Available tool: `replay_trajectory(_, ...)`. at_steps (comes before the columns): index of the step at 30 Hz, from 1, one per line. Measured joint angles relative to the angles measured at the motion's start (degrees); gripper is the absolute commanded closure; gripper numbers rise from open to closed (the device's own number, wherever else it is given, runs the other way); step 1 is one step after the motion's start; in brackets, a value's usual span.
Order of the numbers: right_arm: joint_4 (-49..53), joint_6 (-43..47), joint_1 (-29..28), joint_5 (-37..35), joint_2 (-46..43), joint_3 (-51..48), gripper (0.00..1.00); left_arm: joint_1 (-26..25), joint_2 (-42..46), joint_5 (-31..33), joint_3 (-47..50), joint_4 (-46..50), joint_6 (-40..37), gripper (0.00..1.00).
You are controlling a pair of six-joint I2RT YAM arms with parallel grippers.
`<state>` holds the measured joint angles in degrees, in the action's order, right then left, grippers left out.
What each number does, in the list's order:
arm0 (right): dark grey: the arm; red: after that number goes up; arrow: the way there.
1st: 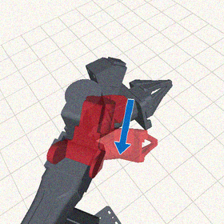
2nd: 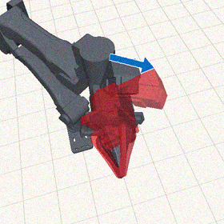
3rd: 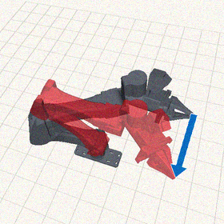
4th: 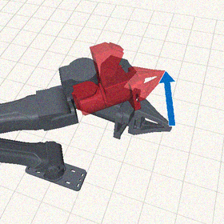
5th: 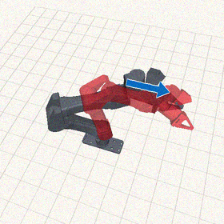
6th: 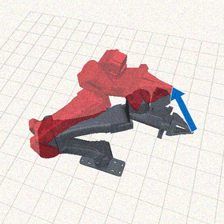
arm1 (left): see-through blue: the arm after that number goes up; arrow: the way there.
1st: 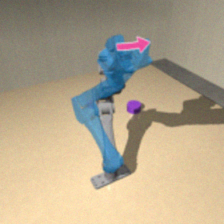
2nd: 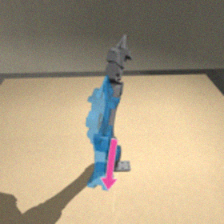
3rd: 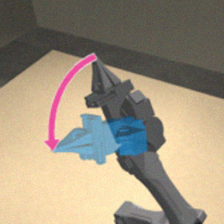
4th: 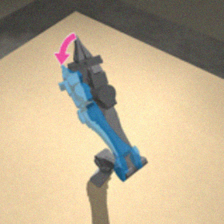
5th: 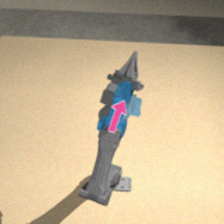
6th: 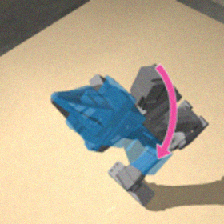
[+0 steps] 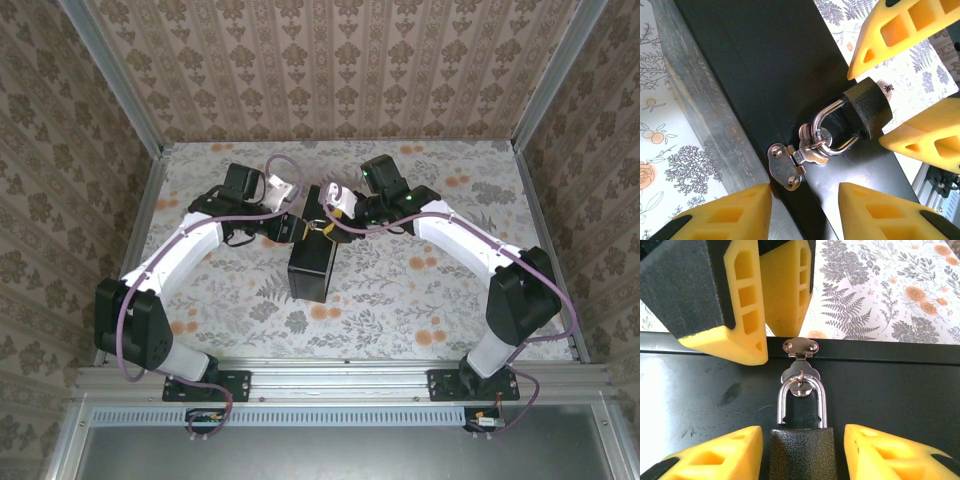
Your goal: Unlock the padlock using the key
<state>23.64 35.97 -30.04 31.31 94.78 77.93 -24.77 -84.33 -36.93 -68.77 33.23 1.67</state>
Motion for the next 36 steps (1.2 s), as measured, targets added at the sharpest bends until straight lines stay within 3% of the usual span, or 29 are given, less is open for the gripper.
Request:
replay_trajectory(10,1.1,3.9,0.5,-1.7,0.1,-0.2,0.44,0.1,-0.1,-0.2,0.0,0.2,-0.4,0.60)
replay_trajectory(24,5.9,5.6,0.2,-0.4,3.2,4.4,0.67,0.6,-0.1,-0.4,-0.1,0.3,-0.4,0.60)
replay_trajectory(36,14.5,-6.4,3.6,6.6,5.5,10.3,0.77,0.9,-0.2,-2.0,-0.1,0.6,-0.5,0.61)
